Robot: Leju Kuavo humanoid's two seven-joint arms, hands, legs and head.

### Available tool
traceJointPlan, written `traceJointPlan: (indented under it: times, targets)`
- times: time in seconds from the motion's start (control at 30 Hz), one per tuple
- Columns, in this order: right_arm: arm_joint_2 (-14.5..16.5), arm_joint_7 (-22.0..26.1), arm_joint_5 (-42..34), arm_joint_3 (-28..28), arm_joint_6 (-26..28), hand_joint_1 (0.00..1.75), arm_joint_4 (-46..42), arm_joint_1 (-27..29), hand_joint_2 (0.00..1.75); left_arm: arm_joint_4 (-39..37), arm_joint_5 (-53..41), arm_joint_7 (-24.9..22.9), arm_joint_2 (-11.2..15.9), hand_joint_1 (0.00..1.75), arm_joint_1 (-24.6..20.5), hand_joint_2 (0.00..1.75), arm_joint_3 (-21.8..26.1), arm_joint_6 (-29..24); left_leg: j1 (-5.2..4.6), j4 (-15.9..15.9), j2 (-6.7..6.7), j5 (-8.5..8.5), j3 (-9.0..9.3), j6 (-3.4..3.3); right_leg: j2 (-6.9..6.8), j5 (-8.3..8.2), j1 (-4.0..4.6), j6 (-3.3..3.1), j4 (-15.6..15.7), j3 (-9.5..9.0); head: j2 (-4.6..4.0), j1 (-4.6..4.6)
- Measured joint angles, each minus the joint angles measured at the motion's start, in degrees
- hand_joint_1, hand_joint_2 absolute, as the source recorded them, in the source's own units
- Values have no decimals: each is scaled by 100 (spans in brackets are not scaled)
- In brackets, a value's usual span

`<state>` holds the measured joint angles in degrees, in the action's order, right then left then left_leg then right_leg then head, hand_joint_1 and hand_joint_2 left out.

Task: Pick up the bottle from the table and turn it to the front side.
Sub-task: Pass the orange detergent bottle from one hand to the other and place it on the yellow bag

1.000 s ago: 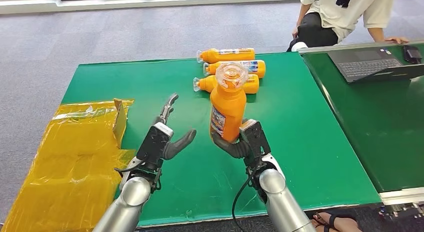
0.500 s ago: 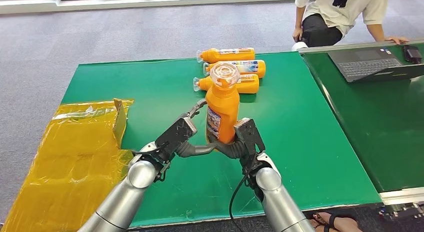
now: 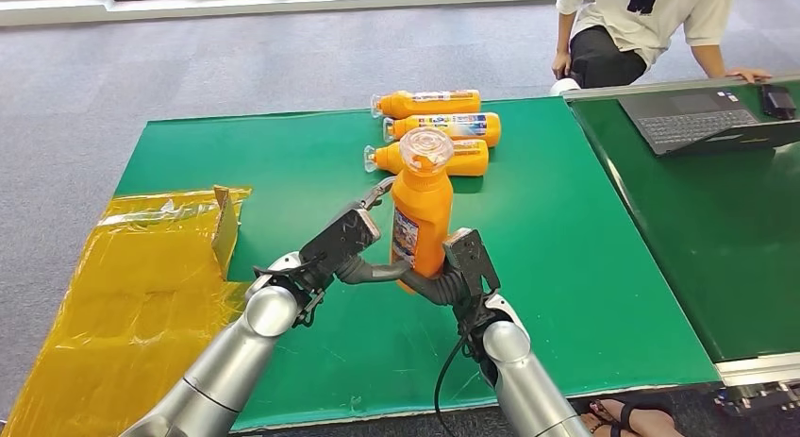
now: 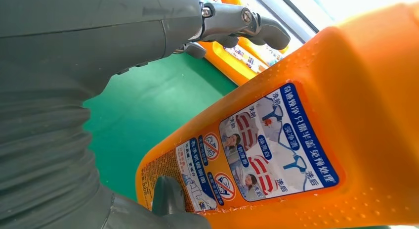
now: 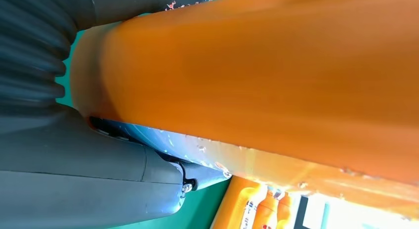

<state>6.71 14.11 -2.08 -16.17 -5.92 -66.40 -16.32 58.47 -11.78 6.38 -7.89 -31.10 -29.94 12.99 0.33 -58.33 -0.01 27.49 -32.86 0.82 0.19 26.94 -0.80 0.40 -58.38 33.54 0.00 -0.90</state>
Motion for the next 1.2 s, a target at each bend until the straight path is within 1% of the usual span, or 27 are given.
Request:
traceJointPlan:
  times: [0.87,0.9,0.97,1.03,1.1,1.2]
  targets:
    - [0,-4,4,1,-15,175,4,4,175,-63,15,9,0,0,-12,175,-2,11,0,0,0,0,0,0,0,0,0,0,0,0,0,0]
    - [1,-20,28,1,-74,175,6,1,175,-64,86,7,-3,0,-17,175,-4,84,0,0,0,0,0,0,0,0,0,0,0,0,0,0]
    - [12,28,181,-26,-321,175,129,-61,175,-99,509,-105,-66,0,-88,175,-19,512,0,-1,-1,-1,-4,0,-3,0,0,0,0,1,0,1]
    - [77,287,372,-93,-496,175,480,-225,175,-175,1071,-339,-212,0,-258,175,-44,963,0,-2,-2,-5,-9,0,-6,-3,-1,-1,-1,3,0,2]
    - [166,566,449,-142,-487,175,878,-407,175,-254,1360,-513,-323,0,-436,175,-66,1069,0,-2,1,-8,-7,-1,-3,-8,-3,-1,-1,4,0,3]
    - [220,727,463,-157,-479,175,1252,-598,175,-358,1479,-576,-349,0,-554,175,-84,1068,-1,-2,5,-9,-3,0,4,-13,-2,-3,-1,5,0,2]
